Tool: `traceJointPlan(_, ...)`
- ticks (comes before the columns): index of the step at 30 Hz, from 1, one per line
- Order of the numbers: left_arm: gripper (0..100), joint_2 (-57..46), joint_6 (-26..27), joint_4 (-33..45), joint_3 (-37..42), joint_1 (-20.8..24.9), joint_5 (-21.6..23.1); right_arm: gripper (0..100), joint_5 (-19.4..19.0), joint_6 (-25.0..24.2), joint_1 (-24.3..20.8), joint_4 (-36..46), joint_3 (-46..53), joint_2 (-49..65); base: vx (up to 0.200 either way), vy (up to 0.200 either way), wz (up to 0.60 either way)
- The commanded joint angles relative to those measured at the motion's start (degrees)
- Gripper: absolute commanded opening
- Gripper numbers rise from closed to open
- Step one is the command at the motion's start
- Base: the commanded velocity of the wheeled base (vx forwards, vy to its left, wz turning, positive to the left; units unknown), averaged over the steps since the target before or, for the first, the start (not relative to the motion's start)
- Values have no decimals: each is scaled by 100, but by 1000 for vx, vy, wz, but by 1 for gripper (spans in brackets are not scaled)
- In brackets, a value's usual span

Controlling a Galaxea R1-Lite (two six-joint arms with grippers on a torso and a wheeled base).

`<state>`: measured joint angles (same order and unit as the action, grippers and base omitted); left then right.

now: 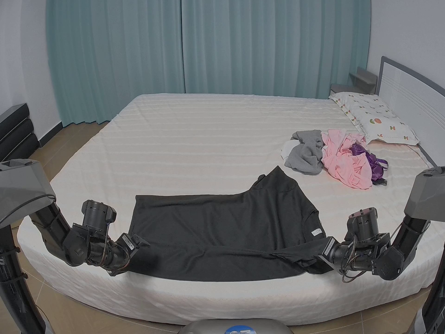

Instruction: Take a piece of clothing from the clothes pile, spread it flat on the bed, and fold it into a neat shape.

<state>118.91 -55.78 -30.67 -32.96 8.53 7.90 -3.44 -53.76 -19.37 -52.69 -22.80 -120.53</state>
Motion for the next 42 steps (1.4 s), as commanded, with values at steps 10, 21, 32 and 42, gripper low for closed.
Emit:
traceJointPlan(10, 100, 18, 15, 0, -8, -1, 1, 100, -8, 199, -5, 4, 135, 82, 0, 0, 0)
traceJointPlan(21, 100, -96, 6, 0, -26, -54, -25, 100, -43, 208, 478, -13, 12, 416, 36, 0, 0)
traceJointPlan(32, 100, -96, 94, -9, -167, -238, -60, 100, -658, 226, 768, -75, -23, 232, 91, 0, 0)
traceJointPlan(42, 100, 300, 665, 26, -922, -379, -60, 100, -843, 278, 786, -75, 3, 205, 0, 0, 0)
